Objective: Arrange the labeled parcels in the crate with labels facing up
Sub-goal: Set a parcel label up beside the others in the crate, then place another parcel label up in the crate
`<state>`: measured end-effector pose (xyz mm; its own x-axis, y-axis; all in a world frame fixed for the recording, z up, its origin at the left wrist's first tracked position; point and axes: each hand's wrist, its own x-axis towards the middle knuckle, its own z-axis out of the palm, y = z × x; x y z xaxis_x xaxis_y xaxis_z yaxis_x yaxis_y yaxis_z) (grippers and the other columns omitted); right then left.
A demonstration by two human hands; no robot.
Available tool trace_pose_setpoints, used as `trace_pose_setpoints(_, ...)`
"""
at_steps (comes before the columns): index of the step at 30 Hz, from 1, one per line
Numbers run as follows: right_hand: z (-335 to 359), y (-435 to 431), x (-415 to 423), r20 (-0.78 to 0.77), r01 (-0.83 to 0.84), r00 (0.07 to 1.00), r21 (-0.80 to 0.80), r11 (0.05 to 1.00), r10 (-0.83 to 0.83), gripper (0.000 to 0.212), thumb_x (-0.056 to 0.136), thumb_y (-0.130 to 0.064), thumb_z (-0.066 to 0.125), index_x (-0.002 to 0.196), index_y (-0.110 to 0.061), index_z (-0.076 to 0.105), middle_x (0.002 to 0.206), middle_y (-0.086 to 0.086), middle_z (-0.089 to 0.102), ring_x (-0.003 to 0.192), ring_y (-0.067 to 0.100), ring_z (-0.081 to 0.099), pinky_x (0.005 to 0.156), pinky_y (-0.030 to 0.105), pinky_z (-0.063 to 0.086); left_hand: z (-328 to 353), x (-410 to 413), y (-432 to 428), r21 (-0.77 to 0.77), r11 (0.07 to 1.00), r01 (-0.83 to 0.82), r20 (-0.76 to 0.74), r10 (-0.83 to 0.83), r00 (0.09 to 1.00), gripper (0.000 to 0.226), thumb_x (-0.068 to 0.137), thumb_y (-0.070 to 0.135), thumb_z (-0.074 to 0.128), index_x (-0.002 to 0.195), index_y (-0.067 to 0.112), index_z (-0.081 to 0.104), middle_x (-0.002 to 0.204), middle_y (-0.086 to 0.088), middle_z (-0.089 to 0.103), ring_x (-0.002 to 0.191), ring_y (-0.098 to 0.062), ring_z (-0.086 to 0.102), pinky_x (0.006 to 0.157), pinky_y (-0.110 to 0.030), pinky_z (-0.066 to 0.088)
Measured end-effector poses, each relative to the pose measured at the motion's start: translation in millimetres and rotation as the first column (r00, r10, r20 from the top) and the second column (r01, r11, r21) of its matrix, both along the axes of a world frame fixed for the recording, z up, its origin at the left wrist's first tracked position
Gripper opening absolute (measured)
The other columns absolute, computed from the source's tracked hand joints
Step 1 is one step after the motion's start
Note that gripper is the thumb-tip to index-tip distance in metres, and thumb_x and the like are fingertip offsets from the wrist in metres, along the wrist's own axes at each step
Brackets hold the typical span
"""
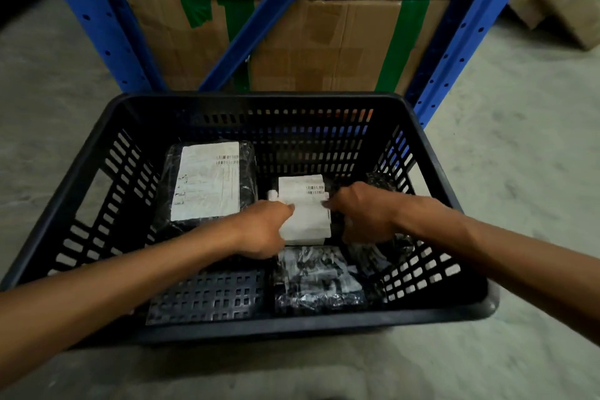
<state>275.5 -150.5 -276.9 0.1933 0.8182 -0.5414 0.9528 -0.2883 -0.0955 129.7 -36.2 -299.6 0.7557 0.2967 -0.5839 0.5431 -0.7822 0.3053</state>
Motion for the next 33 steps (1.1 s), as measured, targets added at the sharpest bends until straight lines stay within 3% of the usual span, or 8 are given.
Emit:
trace_pose_setpoints(4,5,-43,-24,-0.075,-0.186,0.981,-0.084,0.979,0.180,0.072,0.082,-0.017,0.071,0.146,-0.032,0.042,0.127,0.002,0.066,0.114,0.022,0.064,0.093,0.029,0.048,3,-33,-21,-0.003,0.967,0.253,-0.090,-0.252,0.964,0.083,0.088,0.007,0.063,0.156,0.012,0.016,0.158,-0.011,0.031,0.143,-0.027,0.034,0.116,-0.032,0.033)
trace_pose_setpoints(9,-24,-59,-25,-0.038,-0.302,0.953,-0.158,0.940,0.300,0.043,0.101,-0.042,0.030,0.135,-0.028,0.052,0.132,0.005,0.064,0.116,0.022,0.064,0.107,0.042,0.046,-18,-32,-41,0.140,0.812,0.567,-0.279,-0.517,0.809,0.069,0.096,-0.009,0.041,0.154,-0.005,0.005,0.163,-0.025,0.006,0.146,-0.037,0.025,0.114,-0.037,0.031)
trace_pose_setpoints(13,-34,-52,-19,0.001,-0.424,0.904,-0.135,0.896,0.428,0.048,0.096,-0.013,0.046,0.143,-0.020,0.044,0.128,0.009,0.064,0.109,0.027,0.067,0.095,0.040,0.054,-23,-27,-38,0.204,0.792,0.575,-0.213,-0.537,0.816,0.054,0.097,-0.004,0.042,0.148,-0.010,0.024,0.150,-0.029,0.035,0.126,-0.039,0.051,0.100,-0.040,0.045)
trace_pose_setpoints(19,-24,-46,-18,-0.070,-0.419,0.908,-0.100,0.903,0.413,0.057,0.089,-0.013,0.062,0.144,-0.021,0.048,0.120,0.005,0.069,0.105,0.022,0.068,0.087,0.024,0.053,-28,-31,-21,0.145,0.770,0.621,-0.153,-0.603,0.783,0.058,0.099,0.002,0.044,0.152,0.000,0.020,0.139,-0.022,0.051,0.104,-0.028,0.062,0.096,-0.036,0.051)
trace_pose_setpoints(22,-2,-45,0,-0.192,-0.278,0.946,-0.063,0.959,0.261,0.055,0.085,-0.010,0.064,0.136,-0.028,0.058,0.112,-0.007,0.072,0.097,0.002,0.065,0.082,0.015,0.048,-20,-32,-2,-0.045,0.850,0.525,-0.035,-0.526,0.849,0.049,0.100,0.022,0.049,0.147,0.017,0.039,0.102,-0.004,0.065,0.080,-0.011,0.057,0.091,-0.034,0.052)
trace_pose_setpoints(25,18,-41,22,-0.458,-0.023,0.889,-0.072,0.997,-0.013,0.055,0.086,0.007,0.055,0.132,-0.021,0.062,0.106,-0.012,0.073,0.087,-0.012,0.065,0.077,0.009,0.050,-9,-36,13,-0.308,0.875,0.372,0.103,-0.359,0.928,0.034,0.096,0.033,0.053,0.123,0.016,0.066,0.107,0.004,0.072,0.092,-0.008,0.064,0.090,-0.027,0.050)
trace_pose_setpoints(29,47,-40,49,-0.703,0.218,0.660,-0.157,0.963,-0.264,0.061,0.092,0.013,0.047,0.142,-0.022,0.052,0.131,-0.001,0.068,0.125,0.020,0.061,0.107,0.048,0.047,4,-46,20,-0.554,0.821,0.141,0.205,-0.030,0.978,0.032,0.095,0.042,0.050,0.104,0.022,0.074,0.100,0.017,0.074,0.089,-0.002,0.066,0.084,-0.019,0.050)
trace_pose_setpoints(33,63,-35,63,-0.839,0.476,0.401,-0.153,0.866,-0.369,0.050,0.099,0.000,0.046,0.137,-0.032,0.056,0.136,0.014,0.063,0.126,0.035,0.058,0.095,0.048,0.056,9,-51,19,-0.731,0.663,-0.161,0.178,0.413,0.893,0.059,0.081,0.072,0.038,0.113,0.034,0.071,0.123,0.015,0.070,0.116,-0.003,0.062,0.110,-0.031,0.039)
